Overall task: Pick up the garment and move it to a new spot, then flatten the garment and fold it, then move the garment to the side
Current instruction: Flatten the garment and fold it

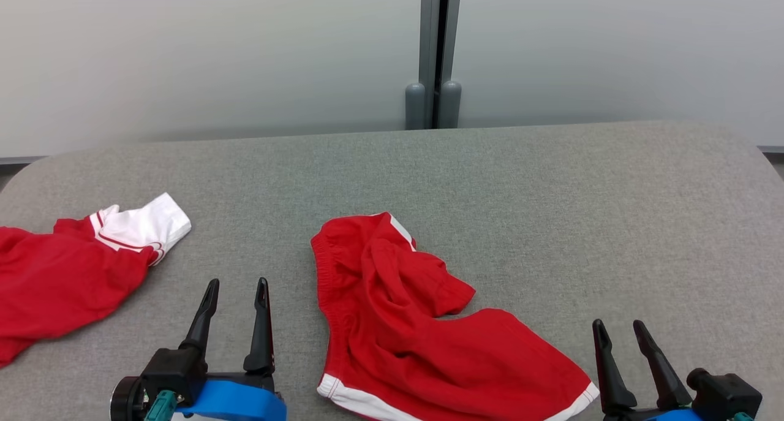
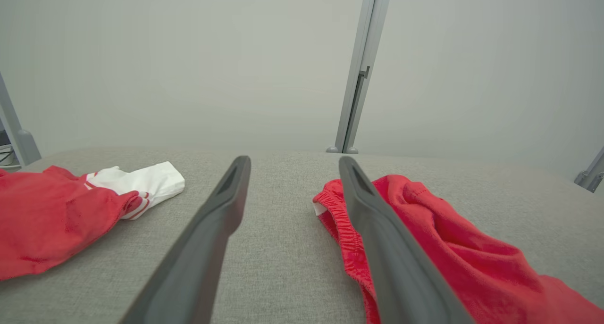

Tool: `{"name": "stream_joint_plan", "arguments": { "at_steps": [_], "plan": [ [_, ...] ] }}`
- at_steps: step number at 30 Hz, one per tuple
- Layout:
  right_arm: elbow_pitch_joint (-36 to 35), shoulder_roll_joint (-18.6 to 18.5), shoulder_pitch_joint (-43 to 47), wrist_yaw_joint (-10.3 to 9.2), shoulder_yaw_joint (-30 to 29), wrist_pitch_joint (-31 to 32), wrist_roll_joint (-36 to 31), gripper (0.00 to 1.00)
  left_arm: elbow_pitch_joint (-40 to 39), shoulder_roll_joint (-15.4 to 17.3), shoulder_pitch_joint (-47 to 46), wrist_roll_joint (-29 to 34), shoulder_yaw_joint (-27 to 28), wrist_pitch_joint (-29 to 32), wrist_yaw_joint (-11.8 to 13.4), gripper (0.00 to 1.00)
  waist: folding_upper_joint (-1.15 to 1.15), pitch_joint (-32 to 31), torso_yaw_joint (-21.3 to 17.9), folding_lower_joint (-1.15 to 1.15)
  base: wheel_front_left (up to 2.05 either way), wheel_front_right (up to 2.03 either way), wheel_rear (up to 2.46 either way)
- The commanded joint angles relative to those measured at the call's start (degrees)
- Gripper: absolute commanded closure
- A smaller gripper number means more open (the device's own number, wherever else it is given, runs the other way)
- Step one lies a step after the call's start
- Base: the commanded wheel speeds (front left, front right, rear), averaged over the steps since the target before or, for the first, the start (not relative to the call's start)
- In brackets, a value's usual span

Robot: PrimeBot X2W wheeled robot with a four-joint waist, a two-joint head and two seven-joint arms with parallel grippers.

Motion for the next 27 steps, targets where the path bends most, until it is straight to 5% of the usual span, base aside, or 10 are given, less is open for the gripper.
{"name": "stream_joint_plan", "arguments": {
  "at_steps": [1,27],
  "plan": [
    [-0.4,-0.1,-0.9,0.03,-0.3,-0.2,-0.3,0.00,-0.2,0.0,0.6,0.3,0.2,-0.2,-0.2,0.00,0.00,-0.3,0.0,0.00,0.00,0.00,0.00],
    [-6.1,0.1,4.0,0.03,0.9,-0.2,-9.1,0.00,-2.5,1.2,5.9,6.3,4.8,-0.2,-0.9,0.00,0.00,-4.1,2.9,0.00,0.00,0.00,0.00]
  ]
}}
